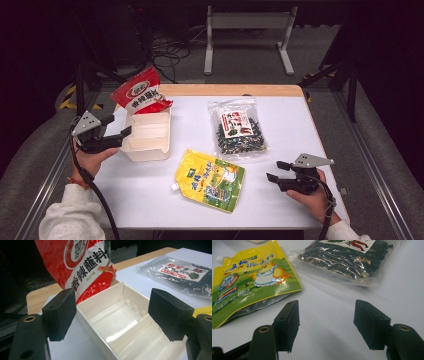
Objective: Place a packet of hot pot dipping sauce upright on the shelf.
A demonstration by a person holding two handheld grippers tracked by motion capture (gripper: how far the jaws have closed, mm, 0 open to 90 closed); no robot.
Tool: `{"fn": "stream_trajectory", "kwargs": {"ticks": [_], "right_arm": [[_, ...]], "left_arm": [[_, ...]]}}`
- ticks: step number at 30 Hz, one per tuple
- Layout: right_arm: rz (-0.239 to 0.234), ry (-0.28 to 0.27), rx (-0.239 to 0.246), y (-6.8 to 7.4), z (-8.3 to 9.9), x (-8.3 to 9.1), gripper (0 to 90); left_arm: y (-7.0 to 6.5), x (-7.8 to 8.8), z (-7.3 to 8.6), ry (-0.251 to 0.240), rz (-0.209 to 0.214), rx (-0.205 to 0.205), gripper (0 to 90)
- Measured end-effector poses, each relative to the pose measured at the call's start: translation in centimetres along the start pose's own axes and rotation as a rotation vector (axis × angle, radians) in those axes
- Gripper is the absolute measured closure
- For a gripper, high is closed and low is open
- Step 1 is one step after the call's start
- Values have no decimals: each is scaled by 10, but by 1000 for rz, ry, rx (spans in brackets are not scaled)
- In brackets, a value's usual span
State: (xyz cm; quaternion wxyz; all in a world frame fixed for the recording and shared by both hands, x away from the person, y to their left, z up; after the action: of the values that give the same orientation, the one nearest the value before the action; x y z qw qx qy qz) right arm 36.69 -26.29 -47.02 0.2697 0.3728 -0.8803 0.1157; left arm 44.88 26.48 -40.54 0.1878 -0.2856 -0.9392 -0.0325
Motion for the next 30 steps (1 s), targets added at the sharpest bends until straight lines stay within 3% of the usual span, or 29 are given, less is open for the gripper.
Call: {"fn": "stream_trajectory", "kwargs": {"ticks": [10, 15, 16, 26, 30], "right_arm": [[26, 6, 3, -13, -3, -6, 401], [33, 7, 4, -18, -7, -9, 407], [34, 7, -1, -19, -8, -10, 410], [42, 3, -11, -29, -17, -20, 433], [56, -4, -9, -38, -27, -26, 463]], "left_arm": [[-48, 26, 21, 12, 64, -69, 244], [-66, 34, 30, 24, 98, -69, 245], [-77, 37, 37, 38, 118, -74, 245], [-111, 35, 61, 107, 178, -96, 249], [-129, 27, 75, 161, 211, -115, 251]]}}
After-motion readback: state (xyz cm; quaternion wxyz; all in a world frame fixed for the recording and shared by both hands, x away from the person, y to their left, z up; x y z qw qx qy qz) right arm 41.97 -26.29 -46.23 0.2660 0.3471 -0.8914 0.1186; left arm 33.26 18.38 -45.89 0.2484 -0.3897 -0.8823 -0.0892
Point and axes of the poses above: each handheld gripper's, and its own axes: x roughly backward along the jaws, z roughly out of its underside, y roughly to its left, the point moved 6 cm from there along -x, roughly forward along the jaws, and after that the axes turned 5 degrees about x, right-handed, at the moved point
